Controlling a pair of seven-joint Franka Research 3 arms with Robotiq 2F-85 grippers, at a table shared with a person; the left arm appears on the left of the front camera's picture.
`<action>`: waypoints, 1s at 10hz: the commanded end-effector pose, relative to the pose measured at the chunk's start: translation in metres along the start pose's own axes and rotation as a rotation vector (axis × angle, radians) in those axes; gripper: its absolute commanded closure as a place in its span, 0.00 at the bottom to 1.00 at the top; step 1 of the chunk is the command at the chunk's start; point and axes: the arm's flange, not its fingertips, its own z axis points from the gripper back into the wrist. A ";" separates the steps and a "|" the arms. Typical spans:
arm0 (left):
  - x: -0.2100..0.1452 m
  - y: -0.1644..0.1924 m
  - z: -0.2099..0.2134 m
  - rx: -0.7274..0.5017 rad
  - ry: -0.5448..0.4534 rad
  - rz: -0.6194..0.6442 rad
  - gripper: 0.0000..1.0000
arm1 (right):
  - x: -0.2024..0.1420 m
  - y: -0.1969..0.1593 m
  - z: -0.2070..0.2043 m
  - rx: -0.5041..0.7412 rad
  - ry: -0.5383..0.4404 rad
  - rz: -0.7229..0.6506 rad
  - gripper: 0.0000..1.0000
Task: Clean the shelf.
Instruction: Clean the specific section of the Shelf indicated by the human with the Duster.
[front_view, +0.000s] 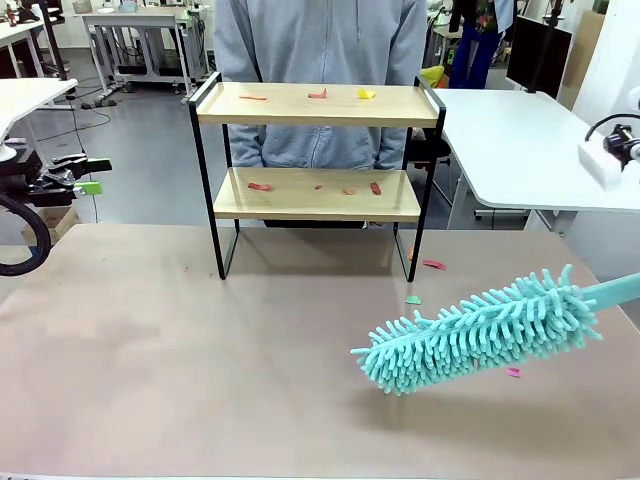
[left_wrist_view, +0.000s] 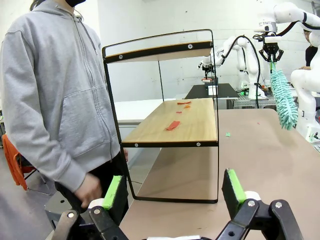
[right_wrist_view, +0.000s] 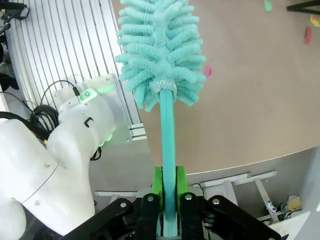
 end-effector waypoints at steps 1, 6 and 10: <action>0.003 -0.001 -0.001 0.003 0.002 -0.012 0.00 | 0.000 -0.001 0.002 -0.009 -0.011 -0.006 0.87; 0.003 -0.001 -0.001 0.003 0.002 -0.012 0.00 | 0.000 -0.001 0.002 -0.009 -0.011 -0.006 0.87; 0.003 -0.001 -0.001 0.003 0.002 -0.012 0.00 | 0.000 -0.001 0.002 -0.009 -0.011 -0.006 0.87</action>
